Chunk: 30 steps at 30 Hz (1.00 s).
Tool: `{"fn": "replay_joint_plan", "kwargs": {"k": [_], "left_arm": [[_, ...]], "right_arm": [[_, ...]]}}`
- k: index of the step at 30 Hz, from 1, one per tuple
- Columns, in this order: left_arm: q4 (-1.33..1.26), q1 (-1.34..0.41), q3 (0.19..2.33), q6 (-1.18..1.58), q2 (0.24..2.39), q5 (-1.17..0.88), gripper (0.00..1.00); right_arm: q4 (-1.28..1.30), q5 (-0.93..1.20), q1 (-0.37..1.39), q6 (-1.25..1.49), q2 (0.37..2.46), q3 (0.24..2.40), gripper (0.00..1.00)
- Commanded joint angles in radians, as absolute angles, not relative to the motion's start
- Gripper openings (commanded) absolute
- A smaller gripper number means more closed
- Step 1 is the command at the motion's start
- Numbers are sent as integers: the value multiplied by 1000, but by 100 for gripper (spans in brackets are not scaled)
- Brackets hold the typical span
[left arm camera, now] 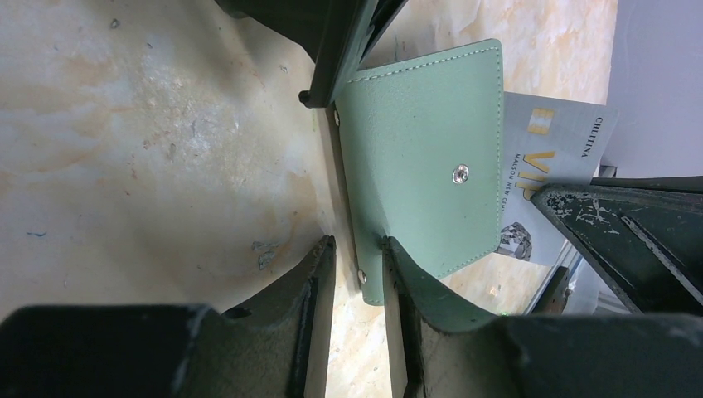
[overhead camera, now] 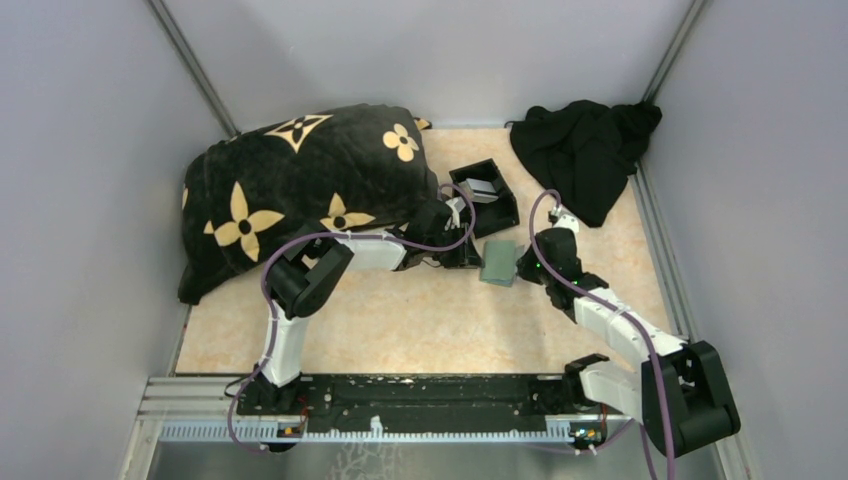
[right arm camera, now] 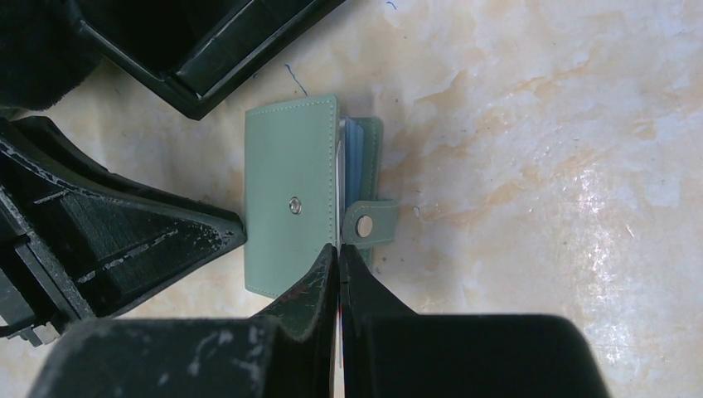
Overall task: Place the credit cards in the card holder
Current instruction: Open the card holder at the center of the board.
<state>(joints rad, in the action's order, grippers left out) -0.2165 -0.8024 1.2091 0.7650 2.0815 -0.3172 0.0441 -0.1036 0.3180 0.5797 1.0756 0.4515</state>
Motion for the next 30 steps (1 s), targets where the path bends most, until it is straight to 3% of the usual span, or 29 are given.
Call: {"fn": "replay_joint_plan", "kwargs": {"k": [1,30], "left_arm": [[-174,-808,1183,742,2105,-309,35],[-171,-808,1188,747,2120,-307,34]], "right_arm": [[-13,-125,313,583,1078,453,0],[-22,-87,313,581,1104,476,0]]}}
